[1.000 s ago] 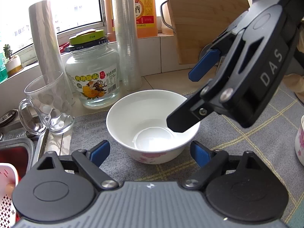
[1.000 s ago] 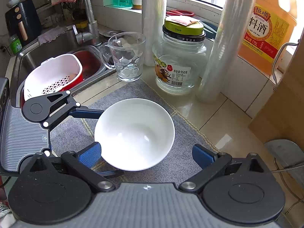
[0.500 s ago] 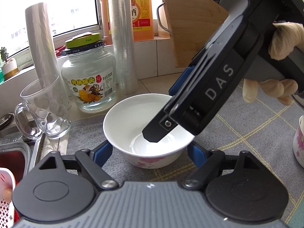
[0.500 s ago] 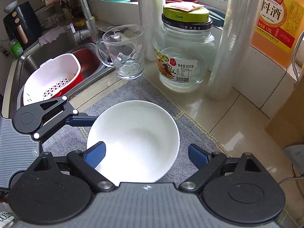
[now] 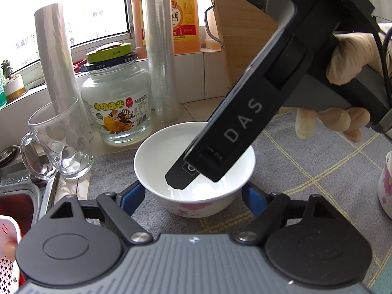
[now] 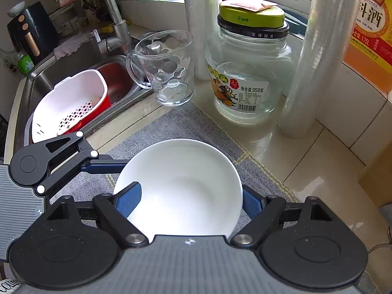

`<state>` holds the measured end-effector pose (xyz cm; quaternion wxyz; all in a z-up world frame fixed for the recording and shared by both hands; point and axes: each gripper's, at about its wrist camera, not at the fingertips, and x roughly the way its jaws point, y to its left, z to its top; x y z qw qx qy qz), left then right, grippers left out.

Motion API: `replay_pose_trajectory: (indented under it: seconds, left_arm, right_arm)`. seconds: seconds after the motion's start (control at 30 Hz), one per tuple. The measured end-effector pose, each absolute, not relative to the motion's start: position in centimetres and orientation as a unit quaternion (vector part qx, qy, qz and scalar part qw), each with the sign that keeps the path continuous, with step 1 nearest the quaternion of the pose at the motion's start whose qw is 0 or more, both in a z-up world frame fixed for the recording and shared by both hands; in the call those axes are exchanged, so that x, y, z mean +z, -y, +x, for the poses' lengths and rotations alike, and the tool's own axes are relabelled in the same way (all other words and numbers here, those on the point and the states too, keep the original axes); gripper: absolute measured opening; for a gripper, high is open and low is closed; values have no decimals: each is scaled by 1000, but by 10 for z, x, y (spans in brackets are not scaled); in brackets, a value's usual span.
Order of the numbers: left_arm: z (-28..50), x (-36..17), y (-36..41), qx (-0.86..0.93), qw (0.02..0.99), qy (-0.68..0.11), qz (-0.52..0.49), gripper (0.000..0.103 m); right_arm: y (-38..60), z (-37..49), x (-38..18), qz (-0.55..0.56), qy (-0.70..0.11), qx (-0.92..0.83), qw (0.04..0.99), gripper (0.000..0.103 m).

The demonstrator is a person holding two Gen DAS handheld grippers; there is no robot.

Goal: Organize plates and bowls
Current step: 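Close the right gripper on the pink-flowered bowl's rim and lift it, then carry the pink-flowered bowl over the nested white bowls with the right gripper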

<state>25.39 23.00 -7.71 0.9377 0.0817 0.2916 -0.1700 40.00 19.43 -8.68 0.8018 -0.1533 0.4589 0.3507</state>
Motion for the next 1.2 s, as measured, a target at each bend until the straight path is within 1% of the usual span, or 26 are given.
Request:
replay_pose_trajectory:
  seconds: [0.53,1.2]
  left_arm:
    - [238,-68,-225,-187,931,-299,100,85]
    - [170,-31,-192,-245,914,-298,124,85]
  right_arm:
    - [-189,385,-76,-141,-463,352,801,90]
    - [-142,305,-43,-105,-453,337,819,90]
